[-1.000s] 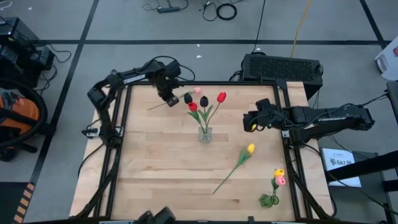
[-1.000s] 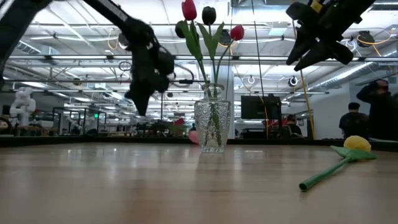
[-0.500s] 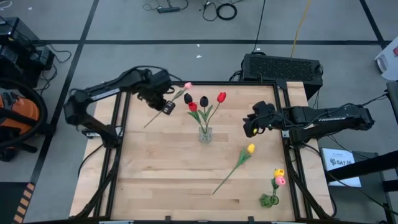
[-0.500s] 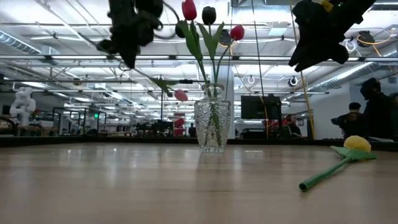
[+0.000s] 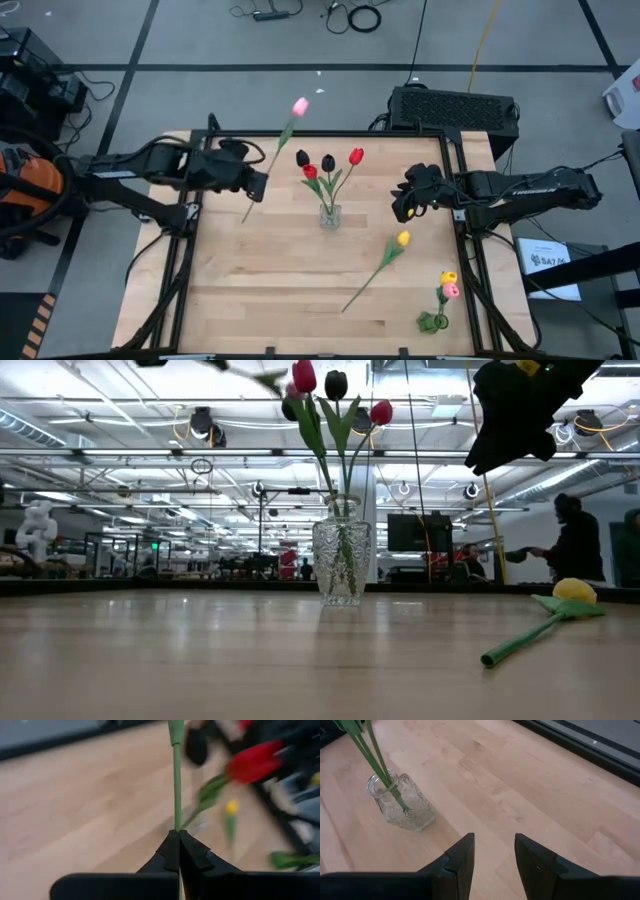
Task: Sort flowers into vase by color
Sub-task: Put the pink flower into the green vase
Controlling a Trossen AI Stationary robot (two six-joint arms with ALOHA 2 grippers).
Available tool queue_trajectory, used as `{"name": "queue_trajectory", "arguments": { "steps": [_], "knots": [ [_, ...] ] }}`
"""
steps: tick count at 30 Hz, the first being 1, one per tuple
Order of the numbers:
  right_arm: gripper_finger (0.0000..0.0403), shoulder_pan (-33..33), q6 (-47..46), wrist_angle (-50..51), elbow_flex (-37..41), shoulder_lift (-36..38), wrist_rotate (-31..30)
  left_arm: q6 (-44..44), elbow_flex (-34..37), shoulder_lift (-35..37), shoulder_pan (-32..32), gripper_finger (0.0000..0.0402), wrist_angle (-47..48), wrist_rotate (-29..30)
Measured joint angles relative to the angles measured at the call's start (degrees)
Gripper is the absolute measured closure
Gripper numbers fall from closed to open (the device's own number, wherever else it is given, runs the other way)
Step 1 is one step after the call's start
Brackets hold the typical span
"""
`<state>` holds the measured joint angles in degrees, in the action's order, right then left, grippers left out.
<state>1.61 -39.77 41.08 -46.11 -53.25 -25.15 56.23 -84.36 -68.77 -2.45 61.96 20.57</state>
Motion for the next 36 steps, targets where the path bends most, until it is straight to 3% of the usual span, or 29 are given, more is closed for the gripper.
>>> {"name": "queue_trajectory", "arguments": {
  "steps": [5, 11, 15, 20, 25, 31, 36],
  "knots": [
    [0.0271, -0.02, 0.04, 0.56, 0.00, 0.01, 2.14, -10.67, -0.04, 0.87, -4.27, 0.0401, -13.38, 6.29],
    [0.0271, 0.00, -0.86, -0.16, 0.00, 2.21, 5.77, -32.15, -0.09, -0.19, -6.74, 0.0401, -32.63, 6.48],
    [0.0271, 0.00, -1.01, -7.20, 0.00, 6.17, 6.08, -39.98, -0.09, -1.92, -7.99, 0.0402, -39.50, 5.56],
    [0.0271, 0.00, 6.11, -25.93, 0.00, 9.64, 9.74, -41.78, 1.55, -6.00, -9.03, 0.0402, -46.21, 5.34],
    [0.0271, 0.02, 10.71, -39.96, 0.00, 8.69, 10.95, -46.56, 3.74, -12.78, -8.25, 0.0402, -60.86, 2.74],
    [0.0271, 0.73, 15.96, -52.44, 0.00, 4.49, 17.65, -46.75, 3.85, -18.13, -5.07, 0.0402, -73.31, -6.68],
    [0.0271, 2.61, 21.03, -62.30, 0.00, 0.65, 19.65, -41.91, 3.86, -19.64, -2.95, 0.0402, -73.19, -12.63]
  ]
}}
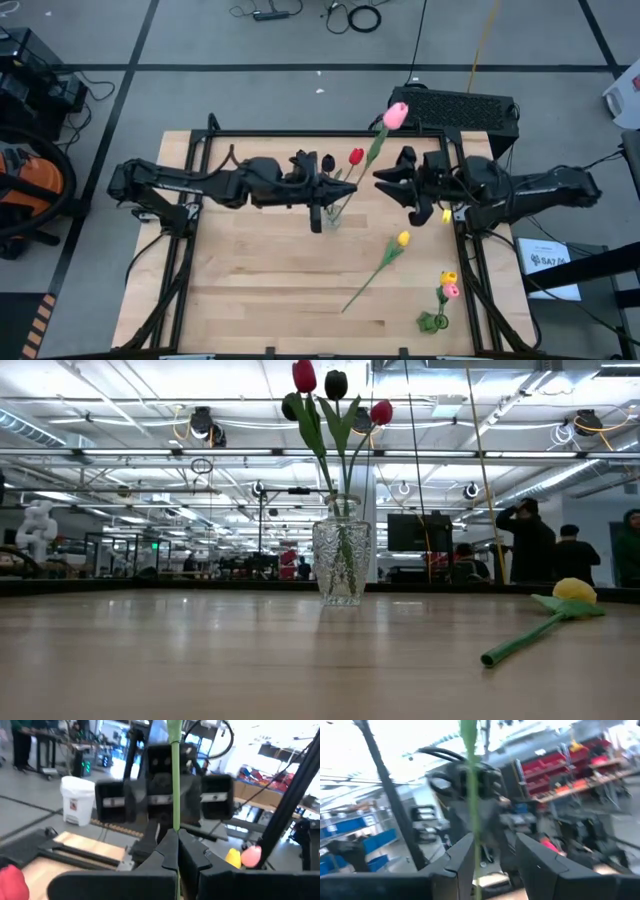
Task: Sort flowers into vase by color
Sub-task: Put the pink flower into the green vase
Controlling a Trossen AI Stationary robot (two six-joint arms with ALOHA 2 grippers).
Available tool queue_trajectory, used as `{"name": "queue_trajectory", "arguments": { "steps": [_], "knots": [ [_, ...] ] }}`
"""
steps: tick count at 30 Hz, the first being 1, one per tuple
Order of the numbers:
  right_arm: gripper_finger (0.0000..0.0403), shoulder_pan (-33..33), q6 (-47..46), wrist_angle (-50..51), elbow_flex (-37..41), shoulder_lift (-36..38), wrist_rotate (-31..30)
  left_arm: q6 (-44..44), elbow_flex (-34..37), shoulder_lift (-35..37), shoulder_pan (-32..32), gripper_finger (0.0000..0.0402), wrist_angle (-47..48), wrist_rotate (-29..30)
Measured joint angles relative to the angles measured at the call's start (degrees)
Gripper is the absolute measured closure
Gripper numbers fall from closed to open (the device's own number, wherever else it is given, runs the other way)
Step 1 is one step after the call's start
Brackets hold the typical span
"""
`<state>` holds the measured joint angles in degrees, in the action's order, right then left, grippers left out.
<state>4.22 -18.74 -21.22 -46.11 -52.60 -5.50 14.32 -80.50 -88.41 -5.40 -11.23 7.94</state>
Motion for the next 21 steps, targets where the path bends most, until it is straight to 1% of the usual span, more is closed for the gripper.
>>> {"name": "queue_trajectory", "arguments": {
  "steps": [4, 10, 12, 16, 21],
  "knots": [
    [0.0270, 0.90, 1.92, -5.06, 0.00, -2.05, 1.38, 0.33, 0.03, 0.06, 0.16, 0.0402, 0.09, -0.66],
    [0.0270, 0.89, 3.06, -8.49, -0.07, -4.25, 1.12, 0.38, 0.03, 0.06, 0.10, 0.0402, 0.22, -0.71],
    [0.0270, 0.89, 4.29, -8.41, -1.45, -5.50, 1.12, 0.53, 0.03, -0.05, 0.01, 0.0402, 0.99, -0.69],
    [0.0270, 0.89, 7.63, -4.01, -6.58, -8.00, 1.12, 2.34, 0.03, -0.69, -0.16, 0.0402, 1.73, -0.87],
    [0.0271, 0.89, 8.75, 8.51, -14.77, -10.77, 1.12, 2.88, -0.03, -1.28, -0.69, 0.0402, 1.51, -0.89]
  ]
}}
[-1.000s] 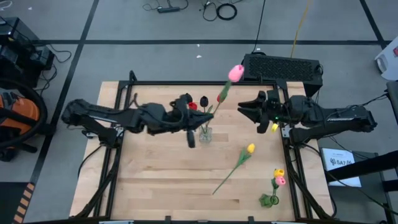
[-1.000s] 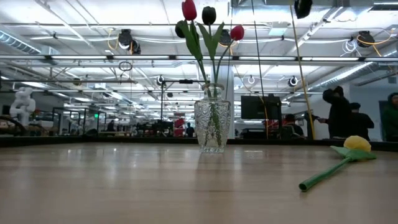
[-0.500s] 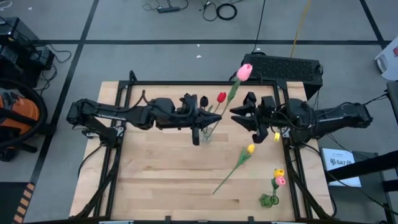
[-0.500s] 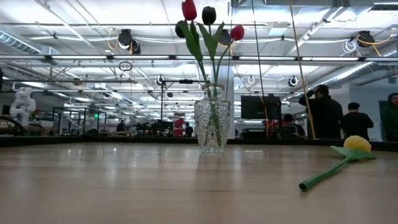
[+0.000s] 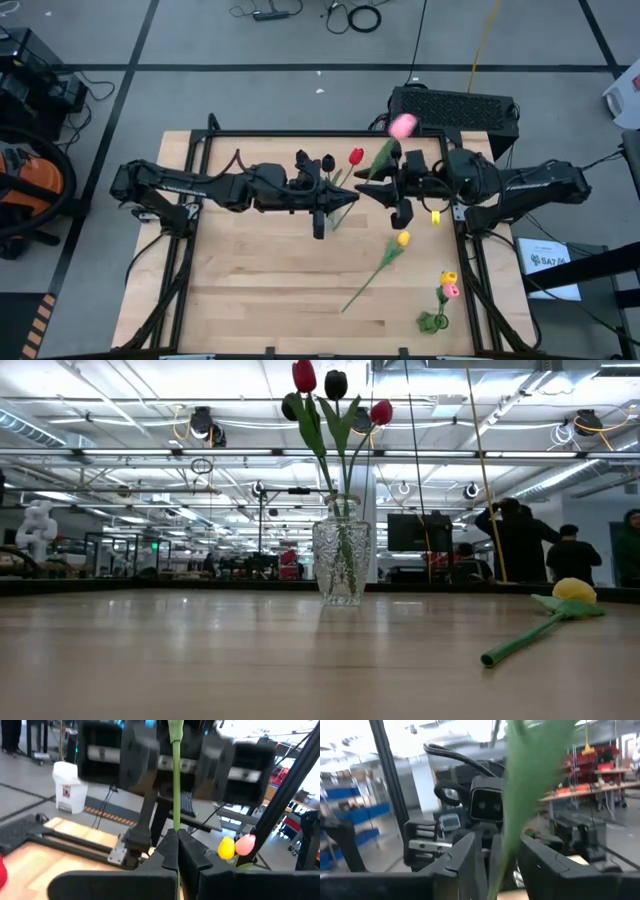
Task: Sort flowers into vase by color
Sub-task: Put the pink flower into the green vase
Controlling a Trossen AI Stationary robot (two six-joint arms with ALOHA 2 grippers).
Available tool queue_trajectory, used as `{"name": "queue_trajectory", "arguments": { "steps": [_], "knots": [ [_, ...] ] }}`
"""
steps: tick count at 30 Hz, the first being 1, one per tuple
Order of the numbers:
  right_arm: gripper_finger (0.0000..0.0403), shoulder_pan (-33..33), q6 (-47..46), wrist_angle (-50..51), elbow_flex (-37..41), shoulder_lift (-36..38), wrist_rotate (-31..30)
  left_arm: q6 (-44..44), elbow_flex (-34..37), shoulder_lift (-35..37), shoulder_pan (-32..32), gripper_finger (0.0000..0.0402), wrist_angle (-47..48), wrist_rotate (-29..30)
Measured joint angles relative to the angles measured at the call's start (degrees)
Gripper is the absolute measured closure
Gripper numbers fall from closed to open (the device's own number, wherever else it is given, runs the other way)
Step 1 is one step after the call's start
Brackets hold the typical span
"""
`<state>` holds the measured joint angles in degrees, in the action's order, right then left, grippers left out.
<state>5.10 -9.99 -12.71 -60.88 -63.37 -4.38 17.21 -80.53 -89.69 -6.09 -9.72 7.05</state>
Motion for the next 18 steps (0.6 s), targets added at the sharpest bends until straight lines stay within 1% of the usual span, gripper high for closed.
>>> {"name": "queue_trajectory", "arguments": {
  "steps": [2, 4, 8, 9, 13, 18],
  "knots": [
    [0.0280, 0.00, 0.62, 4.01, -2.90, -0.76, 0.00, 0.11, 0.04, -0.13, -0.08, 0.0402, 0.18, 0.00],
    [0.0303, 0.00, 0.73, 6.25, -4.89, -1.36, 0.00, 0.10, 0.04, -0.05, -0.38, 0.0402, 0.13, 0.00],
    [0.0380, 0.00, 0.93, 7.40, -6.12, -1.91, -0.01, -1.02, 0.04, -0.02, -0.55, 0.0402, 0.20, 0.00],
    [0.0391, 0.00, 1.16, 7.55, -6.12, -1.93, 0.00, -1.03, 0.03, -0.02, -0.57, 0.0402, 0.22, 0.02],
    [0.0398, 0.00, 0.15, 8.58, -6.17, -1.89, 0.00, -0.59, 0.04, -0.02, -0.57, 0.0397, 0.55, -0.28],
    [0.0401, 0.00, -0.69, 10.16, -6.16, -1.91, 0.02, 0.46, 0.04, -0.02, -0.57, 0.0362, 1.88, -0.66]
  ]
}}
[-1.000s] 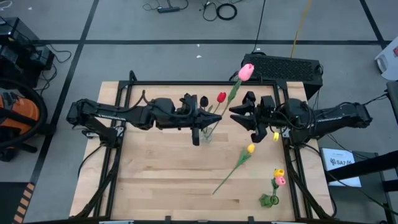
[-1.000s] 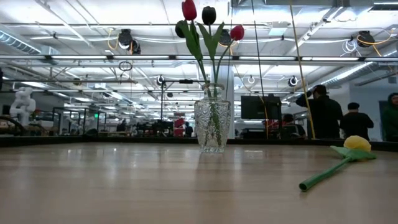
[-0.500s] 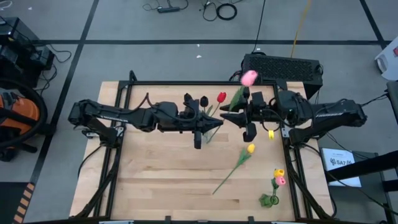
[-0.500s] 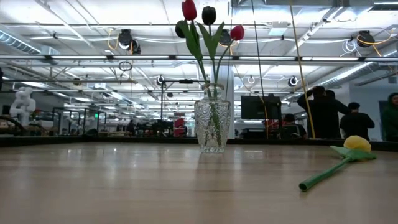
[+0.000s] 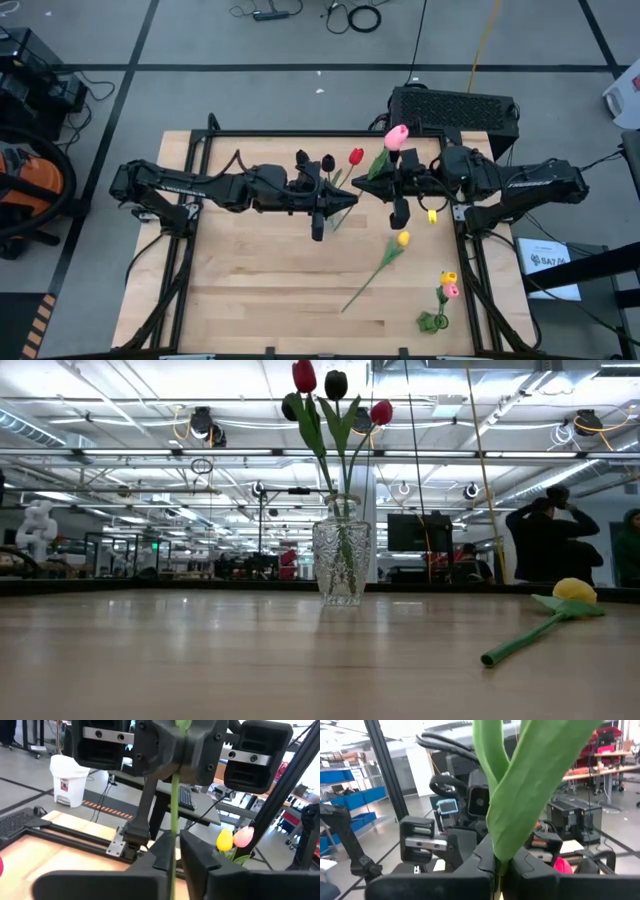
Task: Sort flowers into vase by color
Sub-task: Put the pink flower into the green vase
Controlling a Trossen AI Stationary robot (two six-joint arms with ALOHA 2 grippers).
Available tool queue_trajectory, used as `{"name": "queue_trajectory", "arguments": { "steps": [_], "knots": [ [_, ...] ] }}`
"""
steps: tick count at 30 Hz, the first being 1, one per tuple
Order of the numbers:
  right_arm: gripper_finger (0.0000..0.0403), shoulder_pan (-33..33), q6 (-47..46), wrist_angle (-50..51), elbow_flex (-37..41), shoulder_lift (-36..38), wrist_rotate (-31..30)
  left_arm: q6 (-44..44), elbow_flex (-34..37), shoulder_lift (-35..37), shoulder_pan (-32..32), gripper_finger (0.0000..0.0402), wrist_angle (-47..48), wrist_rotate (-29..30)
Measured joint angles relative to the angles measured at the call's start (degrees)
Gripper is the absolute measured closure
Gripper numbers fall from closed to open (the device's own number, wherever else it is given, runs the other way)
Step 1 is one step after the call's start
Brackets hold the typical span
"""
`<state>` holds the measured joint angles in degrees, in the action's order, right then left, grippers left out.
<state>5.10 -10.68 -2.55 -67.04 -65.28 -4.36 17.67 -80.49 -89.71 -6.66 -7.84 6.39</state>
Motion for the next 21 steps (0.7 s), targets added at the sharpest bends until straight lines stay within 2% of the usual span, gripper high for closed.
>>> {"name": "queue_trajectory", "arguments": {
  "steps": [6, 9, 16, 21],
  "knots": [
    [0.0402, 0.00, -0.81, 4.67, 0.01, 0.71, -0.11, -1.68, 0.00, 0.84, 0.20, 0.0299, 3.97, -1.54],
    [0.0402, 0.00, -3.20, 7.76, 0.01, 2.63, -0.69, -3.44, 0.02, 3.99, 0.46, 0.0279, 9.96, -2.36],
    [0.0403, 1.09, -6.18, 17.19, 0.01, 9.59, -9.05, -8.78, -0.02, 14.84, 0.79, 0.0273, 21.70, -0.44],
    [0.0403, 5.38, -10.15, 25.57, 0.01, 15.47, -16.40, -10.90, 1.97, 22.19, 0.80, 0.0273, 27.24, 1.75]
  ]
}}
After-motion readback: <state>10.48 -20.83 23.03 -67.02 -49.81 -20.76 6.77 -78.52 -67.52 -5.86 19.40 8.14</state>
